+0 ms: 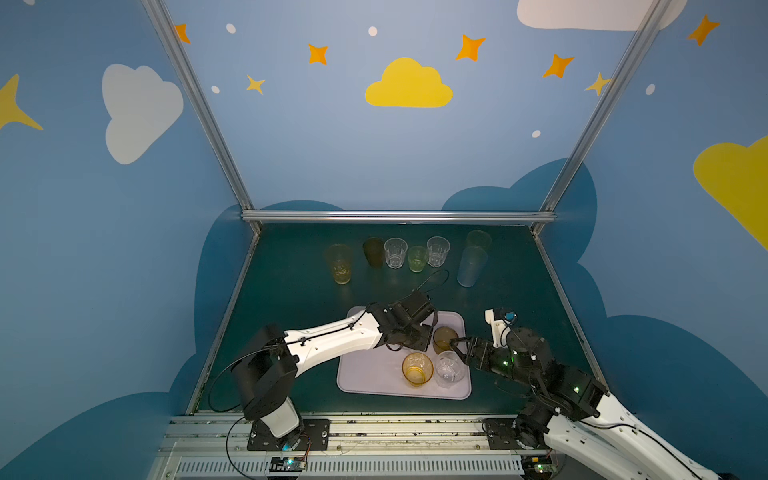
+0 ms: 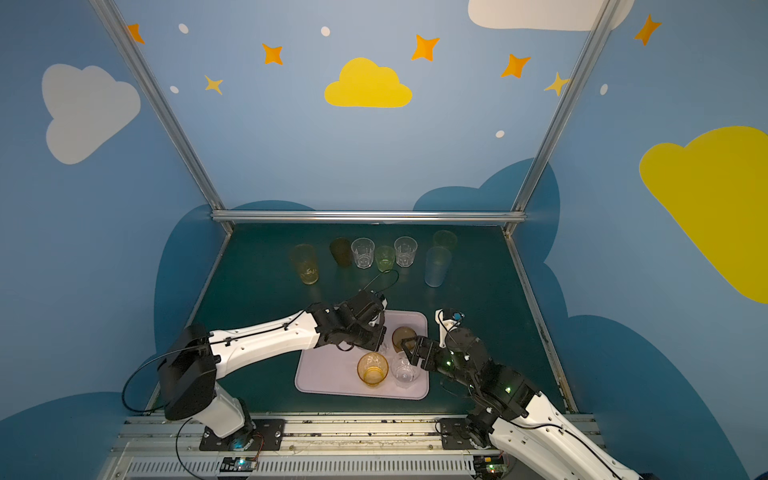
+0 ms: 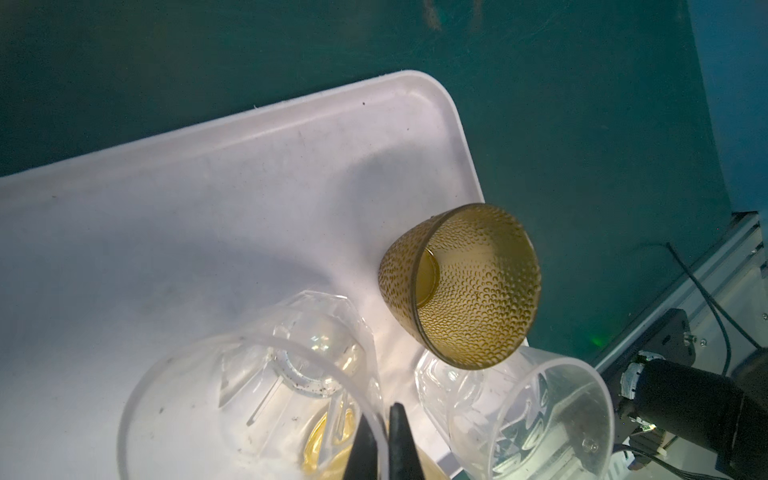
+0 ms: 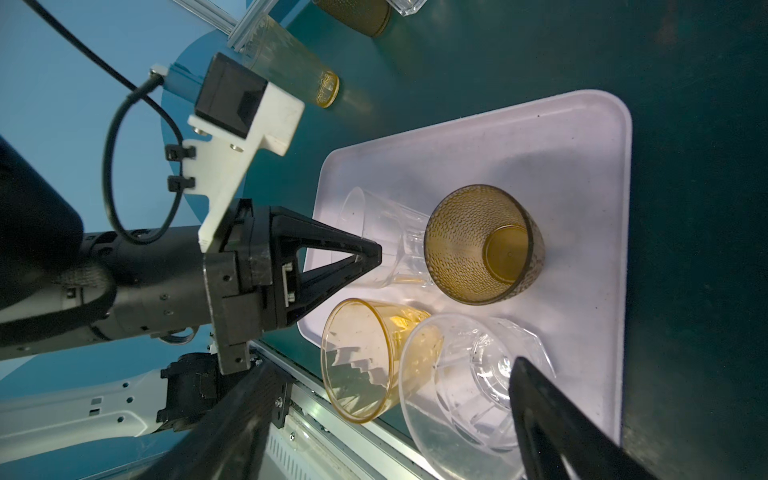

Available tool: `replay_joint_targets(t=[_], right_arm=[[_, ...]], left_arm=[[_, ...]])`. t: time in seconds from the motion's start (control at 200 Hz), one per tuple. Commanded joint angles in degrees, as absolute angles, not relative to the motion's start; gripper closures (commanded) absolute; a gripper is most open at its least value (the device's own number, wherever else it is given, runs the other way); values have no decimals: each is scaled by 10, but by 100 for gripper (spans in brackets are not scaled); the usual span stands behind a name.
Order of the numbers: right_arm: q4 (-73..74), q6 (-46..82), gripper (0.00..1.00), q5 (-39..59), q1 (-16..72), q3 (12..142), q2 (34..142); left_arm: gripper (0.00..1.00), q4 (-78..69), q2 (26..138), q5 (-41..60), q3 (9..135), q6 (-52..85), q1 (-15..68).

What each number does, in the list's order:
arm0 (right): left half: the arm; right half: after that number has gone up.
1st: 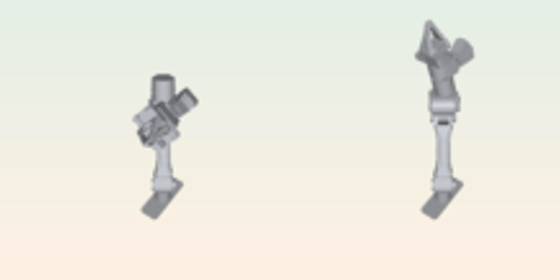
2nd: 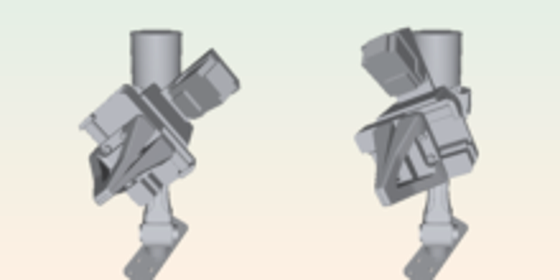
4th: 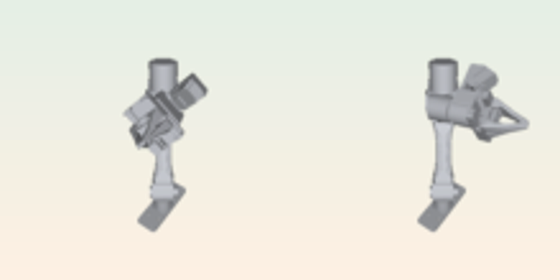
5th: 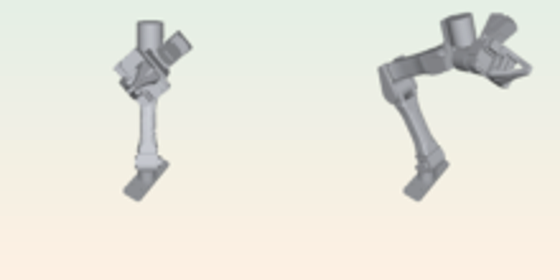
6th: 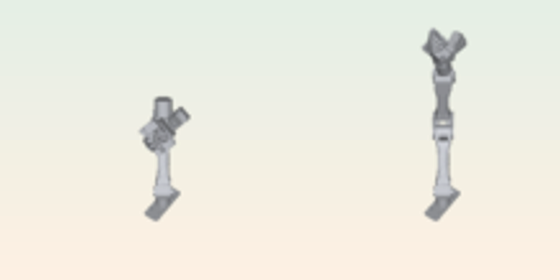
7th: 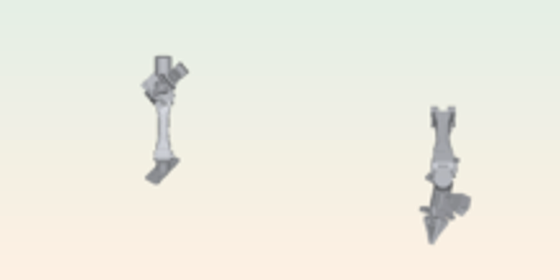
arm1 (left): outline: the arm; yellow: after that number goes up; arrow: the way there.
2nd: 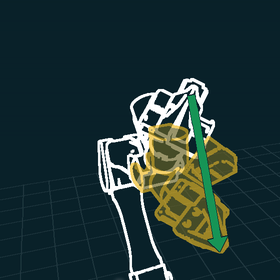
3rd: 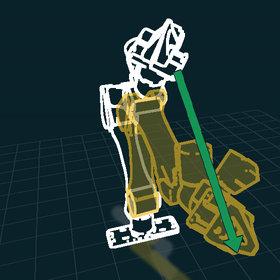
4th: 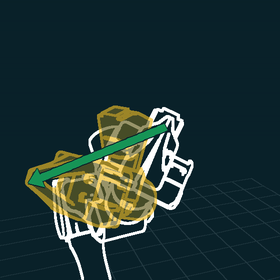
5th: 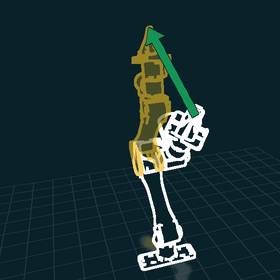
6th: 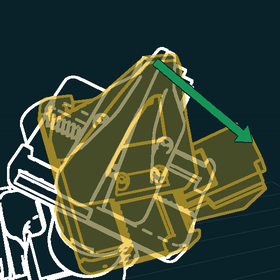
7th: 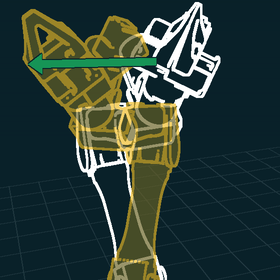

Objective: Place the glasses into the tray

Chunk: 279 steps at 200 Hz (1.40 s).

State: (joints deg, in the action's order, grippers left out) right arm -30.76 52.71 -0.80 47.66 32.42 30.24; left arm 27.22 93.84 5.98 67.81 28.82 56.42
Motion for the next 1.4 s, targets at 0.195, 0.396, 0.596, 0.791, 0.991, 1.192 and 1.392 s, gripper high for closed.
replay_joint_targets(t=[0.195,0.396,0.596,0.791,0.991,1.192,1.392], right_arm=[[-315,528,13,-10,471,315,294],[-316,530,13,-11,470,309,285],[-322,533,13,-8,469,307,277],[-322,536,13,-11,468,305,272],[-319,531,13,-11,466,309,280],[-311,530,13,-3,466,311,292],[-308,533,13,0,464,309,297]], left_arm=[[95,271,955,66,704,293,573],[96,263,967,70,709,296,576],[93,272,979,70,720,293,578],[89,276,982,71,724,294,580],[82,279,982,70,724,295,581],[82,280,975,66,724,295,581],[78,283,955,48,721,293,581]])
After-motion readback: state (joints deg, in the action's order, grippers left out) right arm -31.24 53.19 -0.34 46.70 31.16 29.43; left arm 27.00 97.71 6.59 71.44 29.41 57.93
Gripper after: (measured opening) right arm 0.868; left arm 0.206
